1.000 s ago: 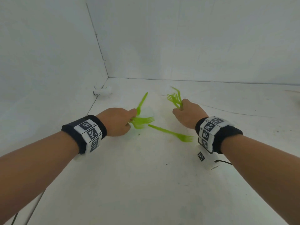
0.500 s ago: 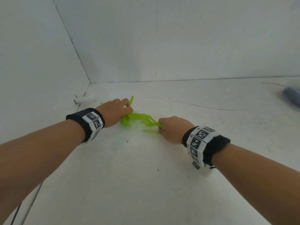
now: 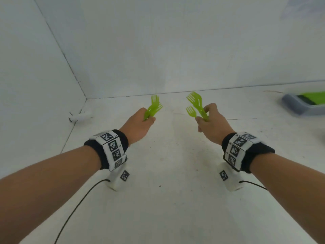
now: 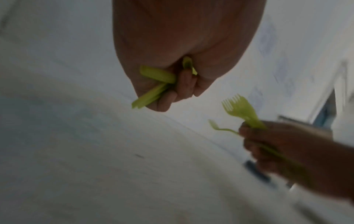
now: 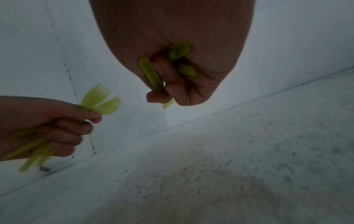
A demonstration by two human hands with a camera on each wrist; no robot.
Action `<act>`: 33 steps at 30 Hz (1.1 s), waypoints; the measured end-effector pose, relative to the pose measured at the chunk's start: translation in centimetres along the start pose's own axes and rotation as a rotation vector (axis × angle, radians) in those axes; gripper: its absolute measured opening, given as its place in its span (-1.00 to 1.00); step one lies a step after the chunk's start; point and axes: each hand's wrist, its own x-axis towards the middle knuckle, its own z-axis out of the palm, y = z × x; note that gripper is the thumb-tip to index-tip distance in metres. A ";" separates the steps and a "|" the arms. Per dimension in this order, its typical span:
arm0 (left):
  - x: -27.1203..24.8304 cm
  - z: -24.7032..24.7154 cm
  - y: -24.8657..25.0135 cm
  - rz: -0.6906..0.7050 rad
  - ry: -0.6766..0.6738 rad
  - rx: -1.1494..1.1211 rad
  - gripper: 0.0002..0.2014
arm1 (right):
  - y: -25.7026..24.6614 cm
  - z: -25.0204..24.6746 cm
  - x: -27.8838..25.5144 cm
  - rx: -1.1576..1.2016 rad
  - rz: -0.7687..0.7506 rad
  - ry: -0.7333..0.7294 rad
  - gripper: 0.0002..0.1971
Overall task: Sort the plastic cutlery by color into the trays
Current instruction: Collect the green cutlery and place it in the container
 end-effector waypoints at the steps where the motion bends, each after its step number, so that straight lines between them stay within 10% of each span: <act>1: 0.3 1.3 1.2 -0.059 0.000 -0.156 -0.79 | 0.1 -0.1 -0.7 0.074 0.013 0.005 -0.79; 10: 0.2 12.6 10.5 -0.287 -0.172 -0.832 -0.82 | 2.4 -1.6 -5.4 0.407 0.030 0.075 -0.88; 15: -0.5 15.2 12.7 -0.195 -0.141 -0.658 -0.82 | 5.5 -5.4 -5.2 0.471 0.137 0.307 -0.87; 19: -1.8 16.9 15.0 -0.101 -0.298 -0.604 -0.80 | 6.7 -7.8 -4.9 0.739 0.189 0.135 -0.89; 27: -2.7 21.9 19.8 -0.317 -0.127 -0.654 -0.83 | 12.6 -14.6 -3.7 1.001 0.316 0.175 -0.92; 33: -3.0 25.4 23.2 -0.185 -0.175 -0.631 -0.86 | 13.9 -16.0 -4.1 1.033 0.248 -0.047 -0.80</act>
